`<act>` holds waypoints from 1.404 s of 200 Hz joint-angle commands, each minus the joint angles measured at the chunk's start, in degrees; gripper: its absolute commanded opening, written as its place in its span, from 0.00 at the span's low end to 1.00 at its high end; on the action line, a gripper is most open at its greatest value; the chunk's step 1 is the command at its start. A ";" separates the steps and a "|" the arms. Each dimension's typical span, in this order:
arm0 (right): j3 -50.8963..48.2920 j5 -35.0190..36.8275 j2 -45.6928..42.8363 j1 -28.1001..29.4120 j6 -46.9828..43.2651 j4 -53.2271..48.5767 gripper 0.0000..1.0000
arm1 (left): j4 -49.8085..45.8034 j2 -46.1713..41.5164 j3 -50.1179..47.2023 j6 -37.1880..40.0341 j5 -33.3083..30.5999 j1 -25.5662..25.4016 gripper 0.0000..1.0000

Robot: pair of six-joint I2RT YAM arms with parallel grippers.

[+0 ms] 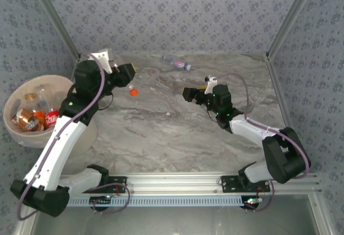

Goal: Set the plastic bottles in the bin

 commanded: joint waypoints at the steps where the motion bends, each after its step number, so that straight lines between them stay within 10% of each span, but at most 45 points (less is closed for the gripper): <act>1: 0.77 3.49 0.64 -0.75 1.93 -0.37 1.00 | -6.69 -2.48 3.25 4.84 -5.10 0.65 0.49; 35: 2.24 -0.16 4.00 -1.70 3.84 0.74 1.00 | -12.22 -4.88 8.27 9.02 -10.49 0.76 0.49; 89: 3.48 -3.91 9.02 -2.89 7.64 5.52 1.00 | -29.68 -2.09 19.86 12.54 -39.32 4.49 0.52; 119: 4.76 -6.43 11.51 -4.03 12.11 6.67 1.00 | -29.84 -2.04 20.44 12.63 -38.22 12.50 0.53; 165: 4.48 -7.89 12.28 -5.18 14.38 7.58 1.00 | -30.58 -0.67 19.12 10.48 -20.20 30.77 0.53; 229: 3.10 -6.23 7.41 -6.03 10.34 2.80 1.00 | -31.88 2.51 13.03 7.94 -16.35 37.63 0.56; 281: 3.53 -4.87 4.58 -6.06 7.86 -0.92 1.00 | -36.90 6.89 17.98 6.06 -14.48 37.64 0.89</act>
